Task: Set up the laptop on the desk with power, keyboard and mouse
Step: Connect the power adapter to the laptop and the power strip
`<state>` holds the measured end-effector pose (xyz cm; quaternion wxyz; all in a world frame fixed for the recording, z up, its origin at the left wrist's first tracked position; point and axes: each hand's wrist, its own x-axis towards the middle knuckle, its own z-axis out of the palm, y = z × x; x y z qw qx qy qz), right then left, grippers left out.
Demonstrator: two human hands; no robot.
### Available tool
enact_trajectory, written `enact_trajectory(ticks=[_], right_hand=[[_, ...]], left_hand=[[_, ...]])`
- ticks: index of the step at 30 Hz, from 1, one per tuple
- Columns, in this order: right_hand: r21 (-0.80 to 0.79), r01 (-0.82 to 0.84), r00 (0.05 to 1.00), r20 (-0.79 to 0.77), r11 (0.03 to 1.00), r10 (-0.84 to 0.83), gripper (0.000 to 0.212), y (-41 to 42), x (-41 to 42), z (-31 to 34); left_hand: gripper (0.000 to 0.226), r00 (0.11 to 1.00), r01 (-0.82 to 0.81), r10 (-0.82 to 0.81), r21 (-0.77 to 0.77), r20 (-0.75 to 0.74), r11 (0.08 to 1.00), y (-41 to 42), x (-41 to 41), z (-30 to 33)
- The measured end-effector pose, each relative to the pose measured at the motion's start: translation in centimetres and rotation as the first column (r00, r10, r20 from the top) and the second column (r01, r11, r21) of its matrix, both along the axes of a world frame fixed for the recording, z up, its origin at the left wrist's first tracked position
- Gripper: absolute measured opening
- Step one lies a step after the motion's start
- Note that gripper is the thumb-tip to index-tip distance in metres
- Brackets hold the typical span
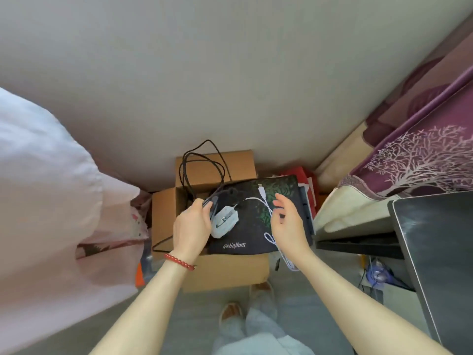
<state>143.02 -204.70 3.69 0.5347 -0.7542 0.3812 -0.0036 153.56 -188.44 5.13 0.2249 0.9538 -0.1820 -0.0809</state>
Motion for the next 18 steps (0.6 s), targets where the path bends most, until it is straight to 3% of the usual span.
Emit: enact_trajectory(ticks=[6,10,15,18], right_hand=[[-0.223,-0.174,0.948,0.224,0.959,0.225,0.062,-0.8,2.7,9.8],[-0.429,-0.262,0.869,0.285,0.865,0.404,0.086,-1.1,1.6,17.2],[-0.378,-0.274,0.832,0.368,0.884,0.415,0.097,-0.7,-1.9,27.2],[-0.298,-0.168,0.826,0.478,0.94,0.299,0.077,-0.8,-5.5,32.0]], left_hand=[[0.026,0.984,0.118,-0.081,-0.24,0.156,0.964,-0.7,1.7,12.1],[0.04,0.949,0.284,-0.191,-0.413,0.252,0.865,-1.4,1.1,19.7],[0.033,0.873,0.481,-0.394,-0.644,0.289,0.595,-2.4,-2.4,30.4],[0.035,0.771,0.588,-0.552,-0.688,0.318,0.425,-3.6,-5.6,35.7]])
